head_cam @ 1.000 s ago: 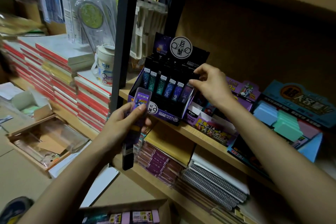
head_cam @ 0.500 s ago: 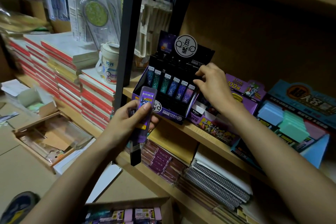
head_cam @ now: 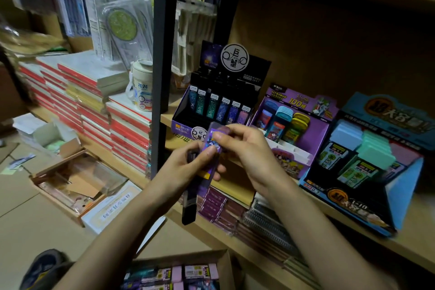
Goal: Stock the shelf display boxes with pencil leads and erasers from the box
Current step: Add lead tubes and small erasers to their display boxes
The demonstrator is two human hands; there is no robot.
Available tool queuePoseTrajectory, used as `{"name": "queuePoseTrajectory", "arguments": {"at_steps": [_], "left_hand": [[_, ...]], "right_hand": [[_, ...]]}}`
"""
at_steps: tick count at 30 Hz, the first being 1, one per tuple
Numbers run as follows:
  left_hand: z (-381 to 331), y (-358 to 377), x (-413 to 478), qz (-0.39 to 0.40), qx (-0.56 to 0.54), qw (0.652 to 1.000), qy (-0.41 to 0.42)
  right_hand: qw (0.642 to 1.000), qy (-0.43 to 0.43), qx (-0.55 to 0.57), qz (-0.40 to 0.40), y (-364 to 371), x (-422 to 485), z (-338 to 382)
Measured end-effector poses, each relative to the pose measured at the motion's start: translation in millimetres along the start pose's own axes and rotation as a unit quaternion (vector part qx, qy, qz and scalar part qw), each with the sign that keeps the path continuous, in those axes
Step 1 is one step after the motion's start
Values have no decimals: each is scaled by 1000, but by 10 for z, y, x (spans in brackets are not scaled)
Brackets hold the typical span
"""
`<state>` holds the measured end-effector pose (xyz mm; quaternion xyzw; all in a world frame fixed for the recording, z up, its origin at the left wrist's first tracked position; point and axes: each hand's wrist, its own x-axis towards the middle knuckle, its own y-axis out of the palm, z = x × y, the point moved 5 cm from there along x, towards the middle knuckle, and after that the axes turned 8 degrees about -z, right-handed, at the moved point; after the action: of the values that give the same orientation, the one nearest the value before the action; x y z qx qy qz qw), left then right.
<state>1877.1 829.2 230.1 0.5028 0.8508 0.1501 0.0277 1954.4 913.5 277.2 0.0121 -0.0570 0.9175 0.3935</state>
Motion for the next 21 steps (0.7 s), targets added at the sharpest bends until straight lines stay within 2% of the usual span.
{"name": "queuePoseTrajectory", "arguments": {"at_steps": [3,5,8,11,14,17,19,21], "left_hand": [[16,-22,-15,-19,33,999,6],[14,-10,-22,-17,56,998,18],[13,-23,-14,-35,44,998,40],[36,-78,4,-74,18,997,31],[46,-73,21,-97,13,995,33],[68,3,28,-85,55,994,44],[97,84,18,-66,79,993,49],[124,162,5,-53,88,993,50]], "right_hand": [[990,14,102,-97,-260,60,0],[982,1,137,-128,-463,66,13],[990,12,105,-95,-647,-23,-46],[999,26,9,-41,-703,-157,-156],[994,39,-89,45,-577,-283,-319],[978,74,-123,149,-393,-407,-458],[983,55,-108,139,-379,-408,-419],[993,13,-87,81,-428,-368,-314]]}}
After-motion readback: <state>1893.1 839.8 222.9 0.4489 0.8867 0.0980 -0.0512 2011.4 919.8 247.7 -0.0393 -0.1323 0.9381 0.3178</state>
